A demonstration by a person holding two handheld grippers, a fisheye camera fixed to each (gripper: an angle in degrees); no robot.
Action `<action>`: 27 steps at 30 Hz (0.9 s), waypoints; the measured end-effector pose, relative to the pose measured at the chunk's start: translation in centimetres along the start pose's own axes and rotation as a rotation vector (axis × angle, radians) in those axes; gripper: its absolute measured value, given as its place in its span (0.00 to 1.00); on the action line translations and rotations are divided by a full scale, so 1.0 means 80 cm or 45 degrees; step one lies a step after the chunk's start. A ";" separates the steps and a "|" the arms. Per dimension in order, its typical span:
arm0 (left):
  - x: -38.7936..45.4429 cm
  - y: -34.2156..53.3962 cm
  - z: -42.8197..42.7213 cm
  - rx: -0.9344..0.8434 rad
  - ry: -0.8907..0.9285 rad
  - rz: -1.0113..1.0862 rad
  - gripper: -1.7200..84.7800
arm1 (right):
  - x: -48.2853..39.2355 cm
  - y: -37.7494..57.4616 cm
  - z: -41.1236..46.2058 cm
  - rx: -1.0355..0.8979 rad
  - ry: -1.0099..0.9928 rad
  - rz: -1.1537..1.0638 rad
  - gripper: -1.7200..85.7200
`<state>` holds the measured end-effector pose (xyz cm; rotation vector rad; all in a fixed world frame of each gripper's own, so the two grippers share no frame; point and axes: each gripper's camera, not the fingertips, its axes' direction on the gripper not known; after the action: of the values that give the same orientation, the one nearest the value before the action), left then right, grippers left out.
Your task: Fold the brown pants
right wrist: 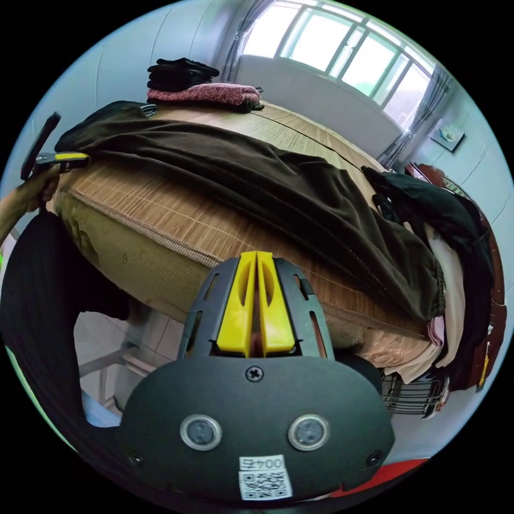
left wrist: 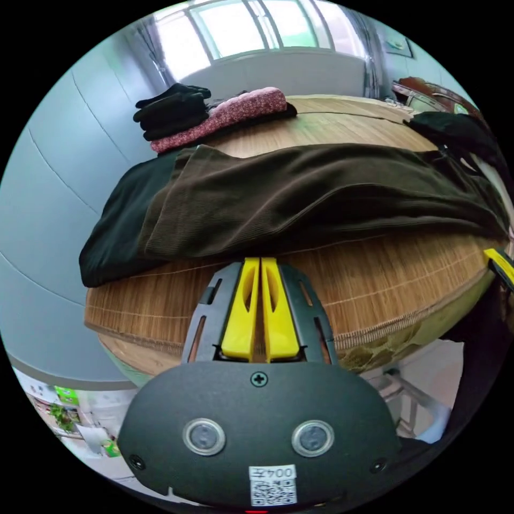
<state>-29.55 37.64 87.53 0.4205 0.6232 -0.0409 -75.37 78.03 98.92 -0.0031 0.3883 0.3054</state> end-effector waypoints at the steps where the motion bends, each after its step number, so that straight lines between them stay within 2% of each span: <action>1: -0.001 -0.006 0.004 -0.025 0.004 -0.030 0.02 | 0.000 0.002 -0.001 0.002 0.001 -0.009 0.01; 7: -0.036 -0.012 0.016 0.000 0.157 -0.083 0.02 | 0.034 0.030 -0.005 0.059 -0.136 0.021 0.01; 10: -0.050 -0.015 0.020 0.017 0.183 -0.050 0.03 | 0.070 0.047 -0.001 0.072 -0.325 0.200 0.01; 12: -0.067 -0.021 0.020 -0.021 0.282 -0.081 0.03 | 0.098 0.059 0.005 0.061 -0.476 0.318 0.02; 13: -0.078 -0.024 0.011 0.019 0.368 -0.082 0.03 | 0.103 0.062 0.006 0.064 -0.495 0.325 0.02; 16: -0.121 -0.030 -0.036 0.248 0.346 -0.140 0.04 | 0.120 0.077 0.009 0.089 -0.586 0.364 0.03; 18: -0.156 -0.044 -0.046 0.312 0.346 -0.133 0.05 | 0.134 0.088 0.012 0.108 -0.677 0.395 0.05; 22: -0.256 -0.099 -0.013 0.158 0.469 -0.183 0.06 | 0.145 0.096 0.017 0.104 -0.688 0.397 0.05; 24: -0.301 -0.112 0.010 0.120 0.597 -0.295 0.06 | 0.153 0.101 0.020 0.103 -0.707 0.418 0.04; 26: -0.347 -0.122 0.045 0.076 0.870 -0.427 0.07 | 0.159 0.104 0.023 0.103 -0.714 0.434 0.03; 27: -0.356 -0.122 0.052 0.073 0.909 -0.461 0.07 | 0.162 0.107 0.024 0.102 -0.714 0.440 0.02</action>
<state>-51.97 24.54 103.28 0.3693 1.4009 -0.2617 -65.78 90.09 96.36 0.2264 -0.1612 0.6122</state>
